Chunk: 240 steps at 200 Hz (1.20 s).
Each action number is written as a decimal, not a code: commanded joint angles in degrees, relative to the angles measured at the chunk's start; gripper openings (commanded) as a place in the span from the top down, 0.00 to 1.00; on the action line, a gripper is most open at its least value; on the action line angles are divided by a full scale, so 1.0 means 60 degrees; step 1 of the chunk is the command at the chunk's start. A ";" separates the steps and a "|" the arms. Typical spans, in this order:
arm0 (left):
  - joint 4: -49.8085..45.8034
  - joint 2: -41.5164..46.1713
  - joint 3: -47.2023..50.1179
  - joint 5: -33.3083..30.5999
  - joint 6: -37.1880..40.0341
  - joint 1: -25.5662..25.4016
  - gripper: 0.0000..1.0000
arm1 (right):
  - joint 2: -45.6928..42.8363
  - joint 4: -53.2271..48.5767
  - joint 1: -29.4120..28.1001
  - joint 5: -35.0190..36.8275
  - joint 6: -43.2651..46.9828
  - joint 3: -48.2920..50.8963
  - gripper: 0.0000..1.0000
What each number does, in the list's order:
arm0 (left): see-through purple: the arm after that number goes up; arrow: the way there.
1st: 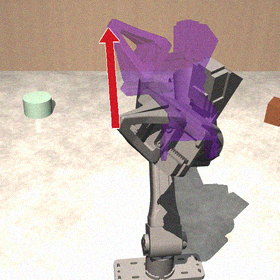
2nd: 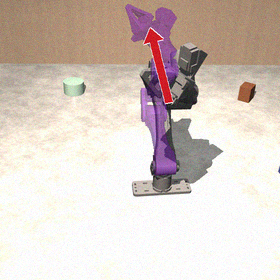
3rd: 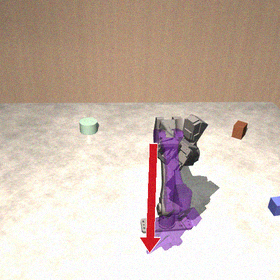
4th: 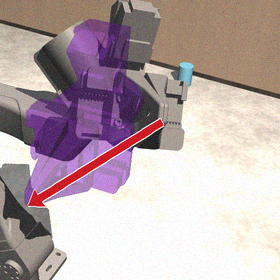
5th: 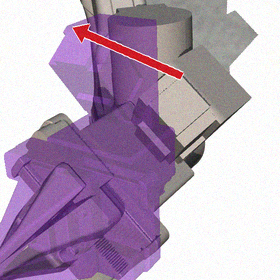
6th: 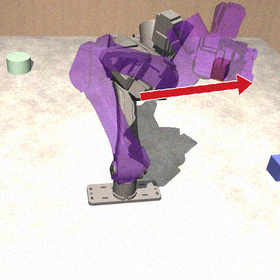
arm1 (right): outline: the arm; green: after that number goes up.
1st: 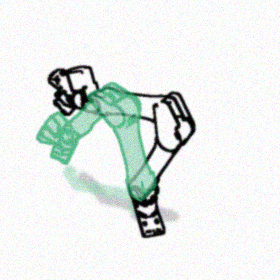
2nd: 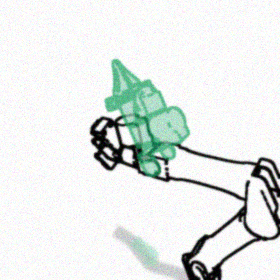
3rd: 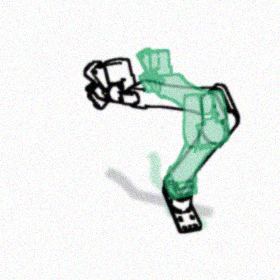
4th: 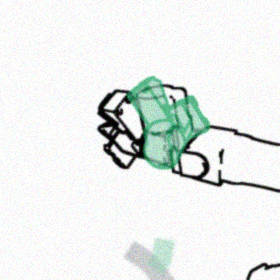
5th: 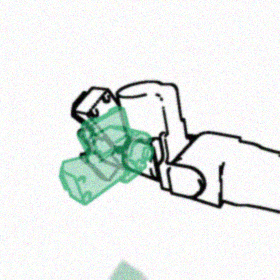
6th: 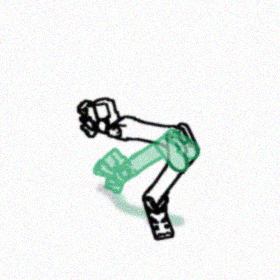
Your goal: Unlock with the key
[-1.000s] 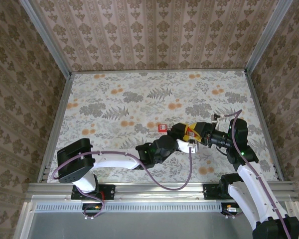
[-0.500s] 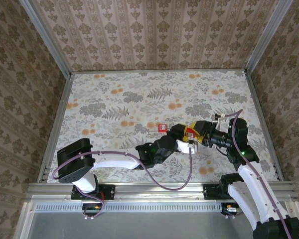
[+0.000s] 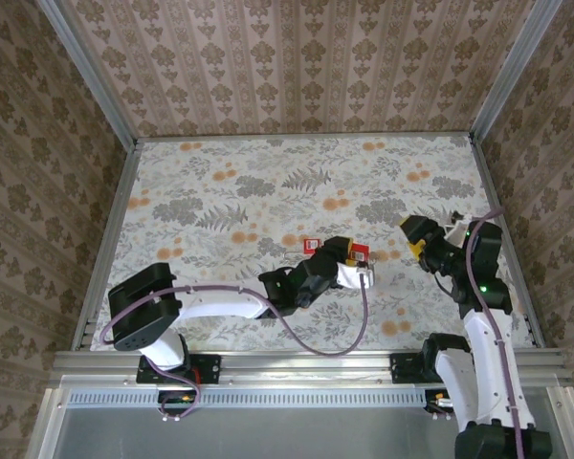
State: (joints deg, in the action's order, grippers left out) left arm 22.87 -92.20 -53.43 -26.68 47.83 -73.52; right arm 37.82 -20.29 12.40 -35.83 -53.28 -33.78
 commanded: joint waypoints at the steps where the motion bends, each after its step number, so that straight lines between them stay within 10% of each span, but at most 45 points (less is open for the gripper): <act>1: -0.1102 -0.0128 -0.0742 0.0834 -0.1204 0.0315 0.78 | -0.0070 -0.0655 0.0332 0.0313 0.0493 -0.0393 0.23; 240: -0.5361 -0.4243 -0.4227 0.5119 -0.3373 0.1825 0.76 | 0.0082 0.0021 0.0333 -0.0316 0.0381 0.0254 0.26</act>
State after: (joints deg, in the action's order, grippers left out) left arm -5.50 -116.25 -75.55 1.28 27.97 -63.53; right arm 38.70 -20.95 14.22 -36.45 -52.18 -32.86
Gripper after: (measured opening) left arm 0.383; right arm 0.756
